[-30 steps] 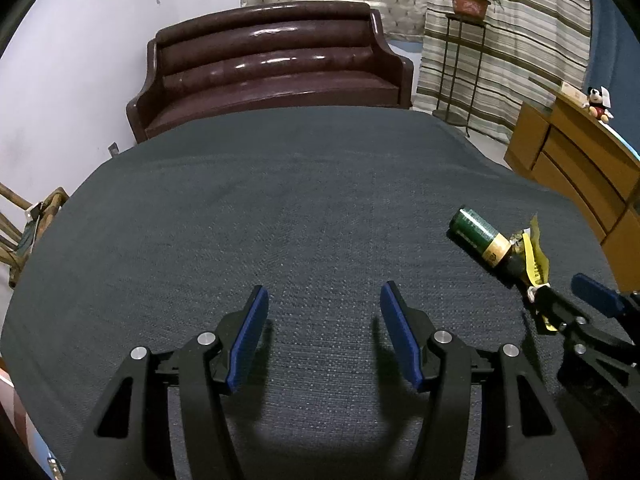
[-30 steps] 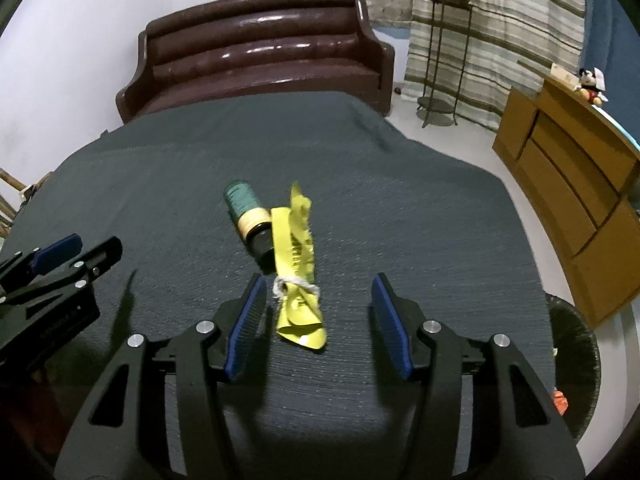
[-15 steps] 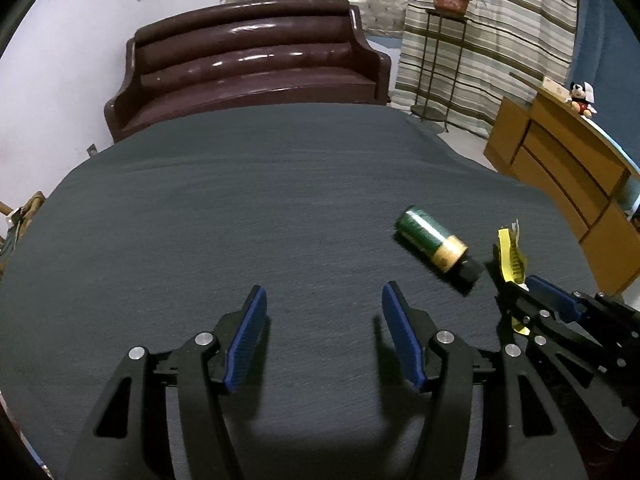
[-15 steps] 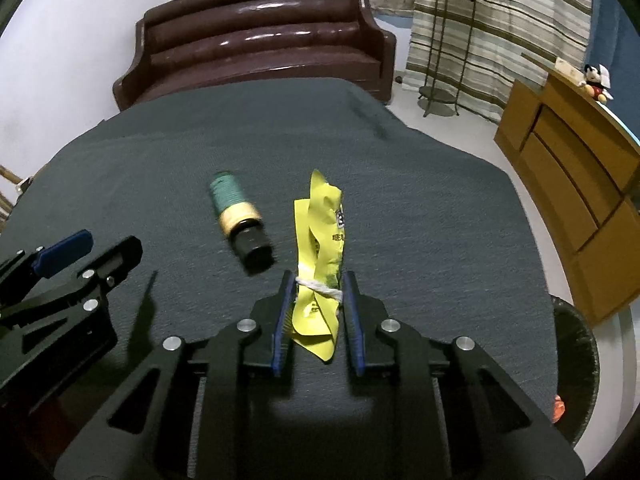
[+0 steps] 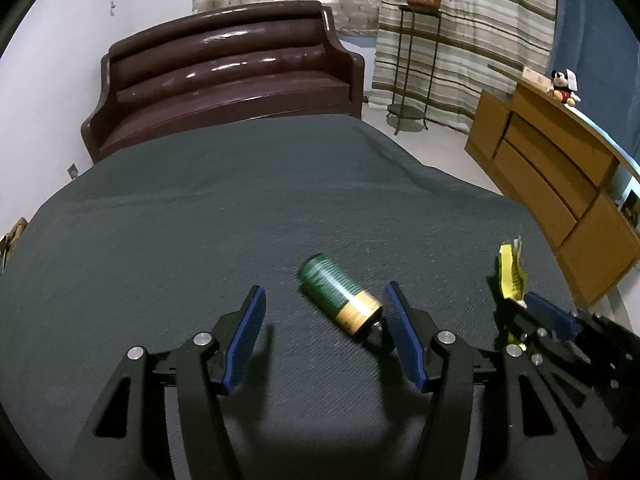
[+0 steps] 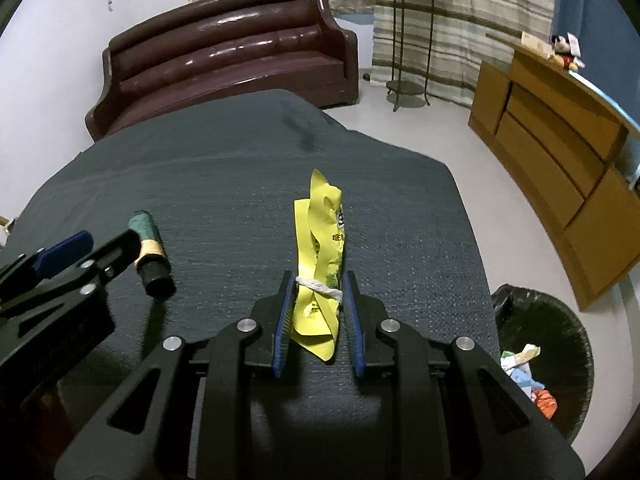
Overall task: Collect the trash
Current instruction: 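Move the left tool to the green bottle and grasp it by its cap end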
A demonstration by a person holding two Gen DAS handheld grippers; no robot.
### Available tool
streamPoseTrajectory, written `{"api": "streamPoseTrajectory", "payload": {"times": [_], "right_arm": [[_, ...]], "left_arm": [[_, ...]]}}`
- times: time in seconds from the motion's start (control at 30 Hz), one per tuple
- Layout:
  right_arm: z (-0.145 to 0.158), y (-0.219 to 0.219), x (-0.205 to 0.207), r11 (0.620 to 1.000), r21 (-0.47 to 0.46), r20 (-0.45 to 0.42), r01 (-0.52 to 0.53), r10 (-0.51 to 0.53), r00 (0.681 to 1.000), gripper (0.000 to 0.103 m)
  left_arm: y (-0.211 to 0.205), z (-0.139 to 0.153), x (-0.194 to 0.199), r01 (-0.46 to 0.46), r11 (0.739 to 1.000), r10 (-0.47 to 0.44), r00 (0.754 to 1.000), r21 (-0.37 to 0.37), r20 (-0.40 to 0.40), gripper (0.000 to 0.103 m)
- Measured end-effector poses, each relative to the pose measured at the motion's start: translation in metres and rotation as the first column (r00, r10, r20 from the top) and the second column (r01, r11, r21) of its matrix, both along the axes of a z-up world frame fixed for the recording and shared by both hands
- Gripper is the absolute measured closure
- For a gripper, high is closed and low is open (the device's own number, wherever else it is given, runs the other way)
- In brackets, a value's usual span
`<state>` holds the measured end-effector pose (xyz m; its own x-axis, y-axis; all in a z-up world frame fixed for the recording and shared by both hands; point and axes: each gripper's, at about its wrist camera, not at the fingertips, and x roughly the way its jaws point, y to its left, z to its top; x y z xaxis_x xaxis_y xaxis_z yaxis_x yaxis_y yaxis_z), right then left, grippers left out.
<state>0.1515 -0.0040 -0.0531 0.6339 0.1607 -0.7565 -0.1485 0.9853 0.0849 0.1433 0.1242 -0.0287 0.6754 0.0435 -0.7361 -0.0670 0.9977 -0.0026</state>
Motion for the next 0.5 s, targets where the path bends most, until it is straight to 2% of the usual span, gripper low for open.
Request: {"api": "streamPoseTrajectory", "payload": {"times": [0.23, 0.5], "right_arm": [[-0.002, -0.004, 0.003, 1.000, 0.028, -0.005, -0.010, 0.010, 1.000, 0.079], [-0.002, -0.005, 0.005, 0.999, 0.035, -0.007, -0.011, 0.011, 1.000, 0.078]], "left_arm": [[-0.008, -0.010, 0.013, 0.004, 1.000, -0.003, 0.999, 0.026, -0.038, 0.040], [0.001, -0.012, 0.016, -0.017, 1.000, 0.016, 0.997, -0.013, -0.075, 0.040]]}}
